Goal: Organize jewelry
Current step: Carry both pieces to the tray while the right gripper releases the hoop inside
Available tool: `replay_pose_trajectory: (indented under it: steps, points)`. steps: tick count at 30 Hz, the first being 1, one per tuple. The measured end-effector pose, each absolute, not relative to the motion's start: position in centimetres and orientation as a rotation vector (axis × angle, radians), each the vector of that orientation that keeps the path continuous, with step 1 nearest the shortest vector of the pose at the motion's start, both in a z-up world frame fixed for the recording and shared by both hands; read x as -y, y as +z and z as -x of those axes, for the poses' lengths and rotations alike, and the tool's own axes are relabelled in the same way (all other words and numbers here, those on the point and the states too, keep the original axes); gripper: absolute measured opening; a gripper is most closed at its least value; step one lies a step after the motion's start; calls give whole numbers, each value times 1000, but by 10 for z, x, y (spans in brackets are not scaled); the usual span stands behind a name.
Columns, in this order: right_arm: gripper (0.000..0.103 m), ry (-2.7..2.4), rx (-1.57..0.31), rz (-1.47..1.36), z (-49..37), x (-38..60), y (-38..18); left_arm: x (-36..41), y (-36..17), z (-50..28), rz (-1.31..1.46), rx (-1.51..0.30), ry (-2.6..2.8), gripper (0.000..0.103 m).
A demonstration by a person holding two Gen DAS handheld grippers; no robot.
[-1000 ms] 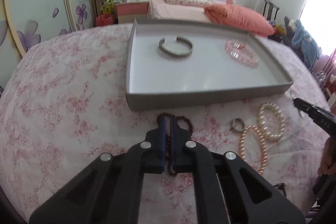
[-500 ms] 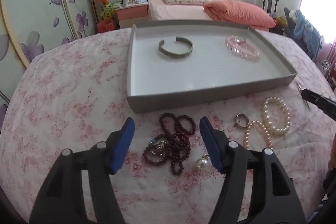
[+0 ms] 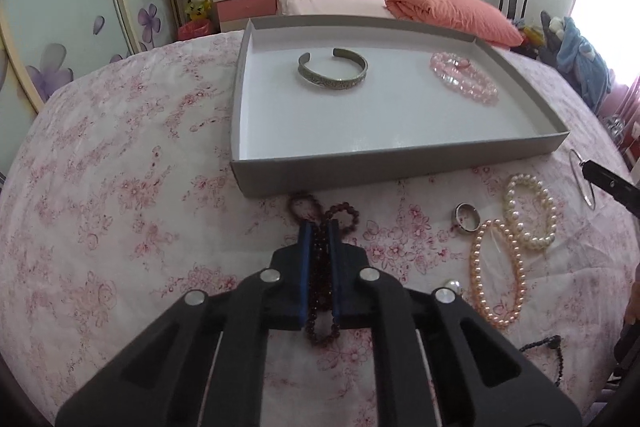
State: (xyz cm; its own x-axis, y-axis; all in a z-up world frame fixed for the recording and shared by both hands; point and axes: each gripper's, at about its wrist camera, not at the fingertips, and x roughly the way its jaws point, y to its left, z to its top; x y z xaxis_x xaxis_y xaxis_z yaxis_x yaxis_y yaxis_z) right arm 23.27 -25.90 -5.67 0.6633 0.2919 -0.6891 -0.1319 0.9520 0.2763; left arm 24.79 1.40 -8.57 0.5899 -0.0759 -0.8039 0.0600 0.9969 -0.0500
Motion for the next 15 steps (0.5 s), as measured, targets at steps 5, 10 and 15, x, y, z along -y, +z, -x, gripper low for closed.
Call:
replay_pose_trajectory:
  steps: [5,10,15]
  points:
    - [7,250,-786,-225,-229,262,-49,-20,-68,-237,42,-875,-102,9]
    - [7,264,-760,-241,-224,263,-41,-25,-47,-224,70,-810,-123,9]
    - [7,296,-729,-261,-217,260,-30,-26,-29,-213,91,-758,-140,9]
